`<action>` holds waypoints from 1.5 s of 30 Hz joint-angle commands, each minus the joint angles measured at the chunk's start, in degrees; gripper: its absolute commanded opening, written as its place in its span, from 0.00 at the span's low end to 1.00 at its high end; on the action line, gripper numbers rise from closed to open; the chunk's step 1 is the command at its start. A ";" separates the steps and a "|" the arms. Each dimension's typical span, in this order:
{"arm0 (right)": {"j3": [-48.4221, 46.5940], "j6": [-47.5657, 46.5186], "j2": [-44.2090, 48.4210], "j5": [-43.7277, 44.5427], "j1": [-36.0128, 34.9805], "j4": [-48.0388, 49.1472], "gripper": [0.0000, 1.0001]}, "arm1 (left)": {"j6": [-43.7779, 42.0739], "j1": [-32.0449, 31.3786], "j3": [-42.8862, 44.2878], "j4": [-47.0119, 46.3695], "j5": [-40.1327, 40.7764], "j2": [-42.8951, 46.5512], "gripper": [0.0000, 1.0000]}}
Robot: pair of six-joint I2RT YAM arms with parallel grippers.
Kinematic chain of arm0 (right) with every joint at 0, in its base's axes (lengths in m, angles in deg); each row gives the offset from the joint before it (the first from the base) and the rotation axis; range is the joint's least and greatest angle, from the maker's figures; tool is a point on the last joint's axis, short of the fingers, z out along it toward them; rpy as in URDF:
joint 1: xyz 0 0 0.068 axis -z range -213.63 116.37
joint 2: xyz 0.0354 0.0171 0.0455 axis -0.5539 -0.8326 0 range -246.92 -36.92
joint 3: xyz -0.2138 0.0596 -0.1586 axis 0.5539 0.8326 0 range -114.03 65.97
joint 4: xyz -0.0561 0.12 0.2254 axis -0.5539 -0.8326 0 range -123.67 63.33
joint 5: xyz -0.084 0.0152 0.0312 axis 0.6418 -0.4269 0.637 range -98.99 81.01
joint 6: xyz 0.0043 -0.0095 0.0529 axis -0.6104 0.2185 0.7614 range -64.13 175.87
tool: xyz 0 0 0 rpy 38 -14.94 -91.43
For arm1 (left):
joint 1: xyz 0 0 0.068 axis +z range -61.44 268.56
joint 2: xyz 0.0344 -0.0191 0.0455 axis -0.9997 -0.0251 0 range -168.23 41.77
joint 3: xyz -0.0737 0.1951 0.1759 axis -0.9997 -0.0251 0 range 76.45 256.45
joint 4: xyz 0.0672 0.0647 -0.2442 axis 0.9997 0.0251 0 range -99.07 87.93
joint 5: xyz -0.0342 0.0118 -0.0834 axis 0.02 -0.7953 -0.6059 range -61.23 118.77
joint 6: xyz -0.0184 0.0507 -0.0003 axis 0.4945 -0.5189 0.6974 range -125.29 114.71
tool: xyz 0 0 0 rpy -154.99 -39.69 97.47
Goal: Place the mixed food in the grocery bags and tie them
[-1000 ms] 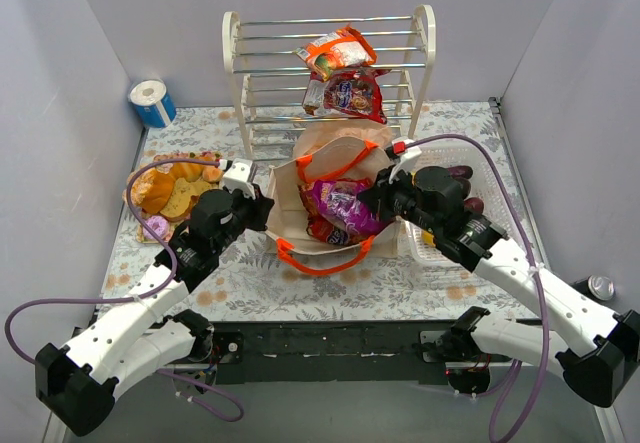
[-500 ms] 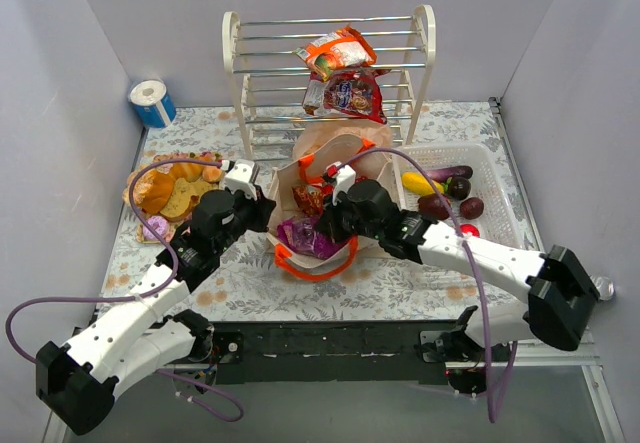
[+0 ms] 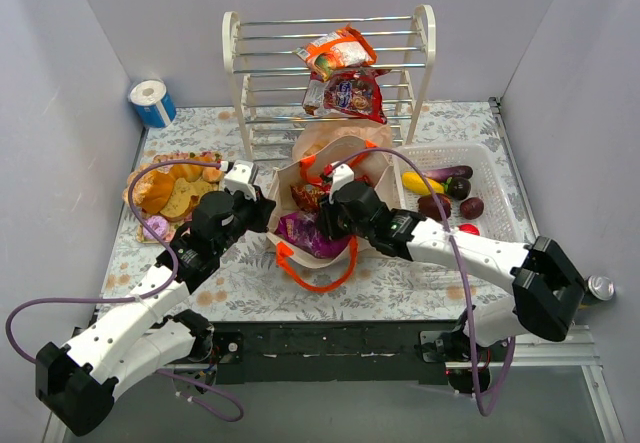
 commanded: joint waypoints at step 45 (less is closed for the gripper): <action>-67.48 -38.78 -29.70 -4.72 21.99 -5.58 0.72 | -0.86 0.14 0.50 1.16 0.89 -0.57 0.00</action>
